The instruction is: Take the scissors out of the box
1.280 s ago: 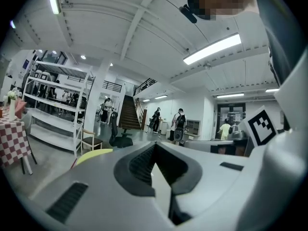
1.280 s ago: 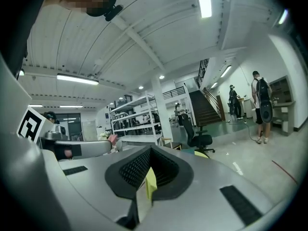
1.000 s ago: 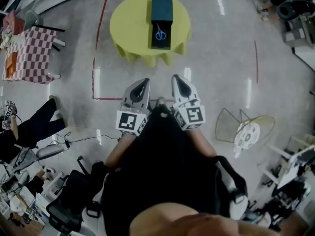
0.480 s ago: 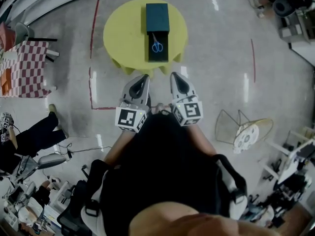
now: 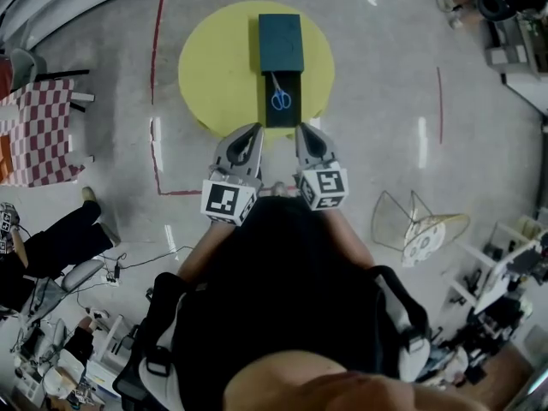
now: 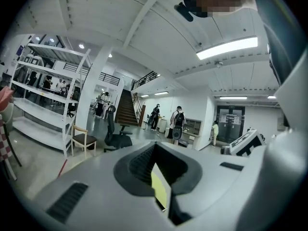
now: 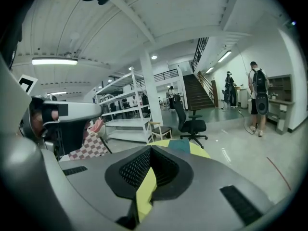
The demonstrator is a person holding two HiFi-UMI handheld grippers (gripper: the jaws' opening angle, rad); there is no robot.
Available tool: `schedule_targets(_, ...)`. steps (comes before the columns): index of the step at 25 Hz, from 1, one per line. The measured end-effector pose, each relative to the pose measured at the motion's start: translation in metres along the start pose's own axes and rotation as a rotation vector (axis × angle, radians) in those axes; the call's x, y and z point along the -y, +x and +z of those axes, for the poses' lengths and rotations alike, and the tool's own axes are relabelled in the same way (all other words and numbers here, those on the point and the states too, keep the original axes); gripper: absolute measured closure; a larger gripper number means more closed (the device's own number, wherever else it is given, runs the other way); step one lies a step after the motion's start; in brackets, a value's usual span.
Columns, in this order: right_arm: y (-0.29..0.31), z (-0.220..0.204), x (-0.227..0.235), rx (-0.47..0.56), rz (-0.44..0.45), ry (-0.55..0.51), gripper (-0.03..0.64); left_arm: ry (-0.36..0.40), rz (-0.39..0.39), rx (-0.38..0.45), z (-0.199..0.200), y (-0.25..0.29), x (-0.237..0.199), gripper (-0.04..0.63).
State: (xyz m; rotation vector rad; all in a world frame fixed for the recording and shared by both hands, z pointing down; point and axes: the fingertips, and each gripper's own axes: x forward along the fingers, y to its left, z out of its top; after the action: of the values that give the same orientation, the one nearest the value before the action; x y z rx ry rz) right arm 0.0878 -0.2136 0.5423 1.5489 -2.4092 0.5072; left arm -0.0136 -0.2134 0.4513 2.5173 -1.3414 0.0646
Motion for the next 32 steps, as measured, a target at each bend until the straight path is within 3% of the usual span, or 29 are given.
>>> schedule_targets(6,0.048,-0.014,0.009,-0.086,-0.035,0.022,0.618,-0.021,-0.022,-0.036,0.0,0.029,-0.029,0.598)
schedule_targets(16,0.117,-0.097,0.029,-0.375,-0.093,0.036,0.617,-0.049,-0.054,-0.056,-0.002,0.072,-0.07,0.598)
schedule_targets(23,0.148,-0.152,0.052,-0.562,-0.131,0.046,0.542,-0.068,-0.045,-0.092,-0.011,0.082,-0.087,0.598)
schedule_targets(32,0.171,-0.206,0.06,-0.745,-0.159,0.103,0.528,-0.099,-0.03,-0.119,-0.024,0.085,-0.106,0.598)
